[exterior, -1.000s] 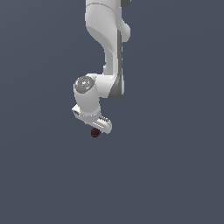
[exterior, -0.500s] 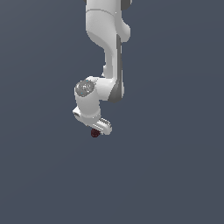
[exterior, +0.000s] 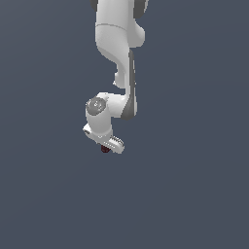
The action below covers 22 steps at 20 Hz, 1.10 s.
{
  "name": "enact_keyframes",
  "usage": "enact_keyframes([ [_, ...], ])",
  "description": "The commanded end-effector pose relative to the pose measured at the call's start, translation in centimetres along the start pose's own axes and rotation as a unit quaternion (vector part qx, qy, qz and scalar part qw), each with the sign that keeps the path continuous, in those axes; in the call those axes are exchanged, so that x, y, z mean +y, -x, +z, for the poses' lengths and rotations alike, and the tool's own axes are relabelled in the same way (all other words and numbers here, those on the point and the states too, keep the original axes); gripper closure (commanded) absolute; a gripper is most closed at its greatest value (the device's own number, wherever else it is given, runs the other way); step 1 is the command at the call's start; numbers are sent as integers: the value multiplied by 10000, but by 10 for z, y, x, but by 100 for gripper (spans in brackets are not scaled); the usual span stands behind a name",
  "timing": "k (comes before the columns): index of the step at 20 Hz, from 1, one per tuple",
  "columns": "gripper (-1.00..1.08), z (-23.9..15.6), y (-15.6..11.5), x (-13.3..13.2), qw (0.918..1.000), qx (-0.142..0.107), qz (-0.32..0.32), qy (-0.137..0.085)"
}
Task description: Pick up the object and move it to a goal position.
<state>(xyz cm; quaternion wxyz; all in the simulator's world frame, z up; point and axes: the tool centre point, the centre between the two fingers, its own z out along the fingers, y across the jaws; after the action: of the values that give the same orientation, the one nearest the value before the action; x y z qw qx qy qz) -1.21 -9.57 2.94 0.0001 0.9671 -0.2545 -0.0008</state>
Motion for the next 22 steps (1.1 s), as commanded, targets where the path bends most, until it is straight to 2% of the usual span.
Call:
enact_keyframes([
  [1,108,1,-1,0,10000,7,0,-3],
  [14,108,-2,-2,0,10000,5,-4,-5],
  [22,108,-36,-18,11,10000,5,-2,-4],
])
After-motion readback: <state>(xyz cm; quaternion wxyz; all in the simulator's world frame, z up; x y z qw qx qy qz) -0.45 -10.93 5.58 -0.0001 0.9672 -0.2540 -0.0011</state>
